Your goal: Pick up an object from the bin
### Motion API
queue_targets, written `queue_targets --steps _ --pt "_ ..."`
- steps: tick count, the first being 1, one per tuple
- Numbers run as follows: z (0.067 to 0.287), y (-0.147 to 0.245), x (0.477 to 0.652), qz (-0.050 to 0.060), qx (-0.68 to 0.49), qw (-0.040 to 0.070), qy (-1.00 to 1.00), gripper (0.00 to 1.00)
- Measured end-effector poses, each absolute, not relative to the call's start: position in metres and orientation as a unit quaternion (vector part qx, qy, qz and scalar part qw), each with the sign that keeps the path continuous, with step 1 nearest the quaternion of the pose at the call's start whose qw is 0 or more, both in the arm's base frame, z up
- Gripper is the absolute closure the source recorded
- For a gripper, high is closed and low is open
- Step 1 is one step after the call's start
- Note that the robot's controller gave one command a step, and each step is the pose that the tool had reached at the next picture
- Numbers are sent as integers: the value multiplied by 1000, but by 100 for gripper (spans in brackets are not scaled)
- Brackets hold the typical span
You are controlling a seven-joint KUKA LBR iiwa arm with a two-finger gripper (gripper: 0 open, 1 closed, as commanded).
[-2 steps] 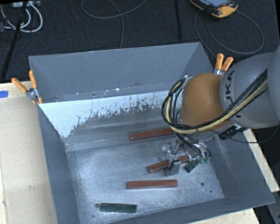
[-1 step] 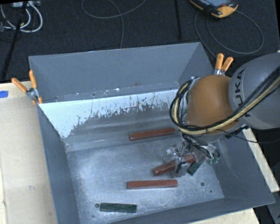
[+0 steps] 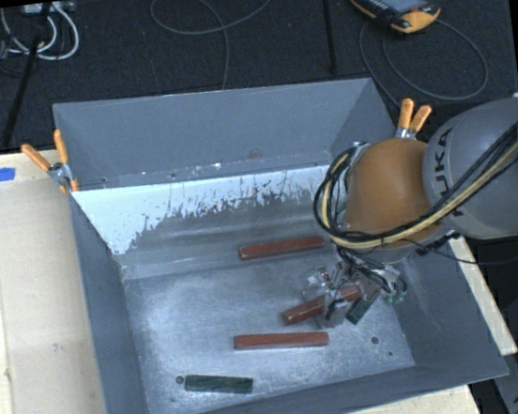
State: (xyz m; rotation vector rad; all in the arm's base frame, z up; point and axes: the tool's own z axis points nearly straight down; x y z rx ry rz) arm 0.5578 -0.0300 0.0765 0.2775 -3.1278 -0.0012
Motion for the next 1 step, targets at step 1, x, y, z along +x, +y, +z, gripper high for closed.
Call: queue_targets --steps 1 --pt "116 -65 537 0 10 0 -1000 100"
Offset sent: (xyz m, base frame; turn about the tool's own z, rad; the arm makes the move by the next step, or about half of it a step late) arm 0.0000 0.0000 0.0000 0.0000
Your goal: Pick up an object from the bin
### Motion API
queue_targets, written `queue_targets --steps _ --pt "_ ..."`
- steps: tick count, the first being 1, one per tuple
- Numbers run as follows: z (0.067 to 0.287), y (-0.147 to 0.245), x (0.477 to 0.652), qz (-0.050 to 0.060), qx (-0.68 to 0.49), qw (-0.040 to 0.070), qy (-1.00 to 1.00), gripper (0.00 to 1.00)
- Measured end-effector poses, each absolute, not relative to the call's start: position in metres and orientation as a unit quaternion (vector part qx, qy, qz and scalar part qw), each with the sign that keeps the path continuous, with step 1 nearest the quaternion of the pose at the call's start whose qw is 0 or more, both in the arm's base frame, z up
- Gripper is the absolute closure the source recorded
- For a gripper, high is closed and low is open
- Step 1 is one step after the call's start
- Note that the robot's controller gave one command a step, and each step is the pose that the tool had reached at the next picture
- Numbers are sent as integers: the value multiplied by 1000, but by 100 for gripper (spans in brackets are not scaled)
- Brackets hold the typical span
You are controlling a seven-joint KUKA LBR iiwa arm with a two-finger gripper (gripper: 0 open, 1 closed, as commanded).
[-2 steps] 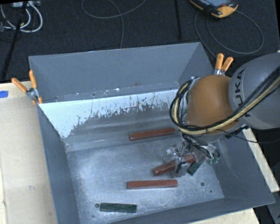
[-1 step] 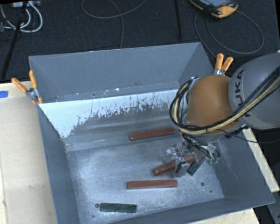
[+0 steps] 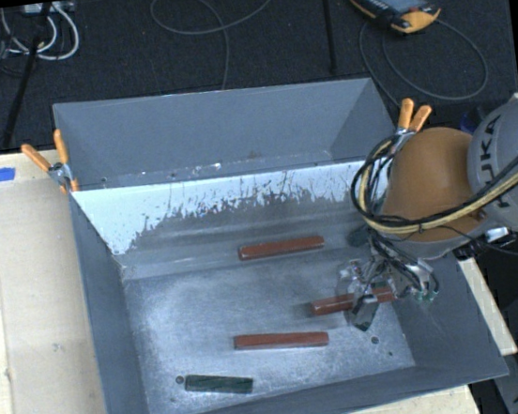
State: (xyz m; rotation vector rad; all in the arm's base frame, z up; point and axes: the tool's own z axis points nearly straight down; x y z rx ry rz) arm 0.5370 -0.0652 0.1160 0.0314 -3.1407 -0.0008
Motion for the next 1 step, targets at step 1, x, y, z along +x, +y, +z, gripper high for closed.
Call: queue_targets --steps 1 --pt "116 -65 537 0 10 0 -1000 100"
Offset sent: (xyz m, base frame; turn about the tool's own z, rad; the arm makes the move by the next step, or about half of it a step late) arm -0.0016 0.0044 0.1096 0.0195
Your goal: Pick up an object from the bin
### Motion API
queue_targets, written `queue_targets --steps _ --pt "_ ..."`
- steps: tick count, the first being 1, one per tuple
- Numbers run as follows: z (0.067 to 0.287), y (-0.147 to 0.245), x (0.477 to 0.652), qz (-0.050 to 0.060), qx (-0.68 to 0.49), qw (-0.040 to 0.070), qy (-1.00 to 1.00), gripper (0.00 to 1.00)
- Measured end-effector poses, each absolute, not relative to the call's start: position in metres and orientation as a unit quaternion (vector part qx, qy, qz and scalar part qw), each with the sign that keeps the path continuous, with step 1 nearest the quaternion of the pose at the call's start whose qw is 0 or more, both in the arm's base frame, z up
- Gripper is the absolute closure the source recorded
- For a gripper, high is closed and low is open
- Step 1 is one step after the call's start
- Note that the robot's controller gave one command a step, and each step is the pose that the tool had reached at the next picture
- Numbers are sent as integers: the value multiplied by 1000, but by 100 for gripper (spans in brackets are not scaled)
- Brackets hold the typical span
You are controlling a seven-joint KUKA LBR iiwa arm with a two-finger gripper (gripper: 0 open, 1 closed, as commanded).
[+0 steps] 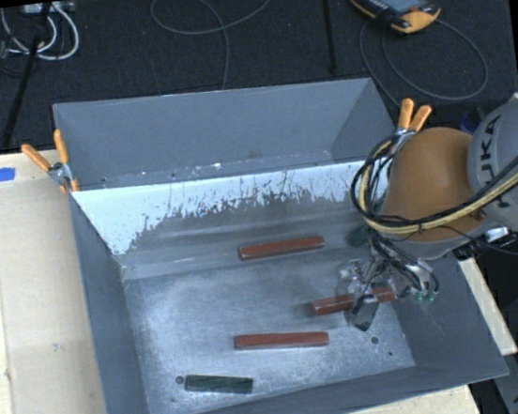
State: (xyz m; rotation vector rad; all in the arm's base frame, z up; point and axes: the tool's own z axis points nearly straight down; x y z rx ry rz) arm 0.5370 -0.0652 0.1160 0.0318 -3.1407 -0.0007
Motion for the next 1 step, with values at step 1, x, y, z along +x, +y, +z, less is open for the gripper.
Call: queue_targets --steps 1 --pt "225 -61 536 0 1 0 -1000 100"
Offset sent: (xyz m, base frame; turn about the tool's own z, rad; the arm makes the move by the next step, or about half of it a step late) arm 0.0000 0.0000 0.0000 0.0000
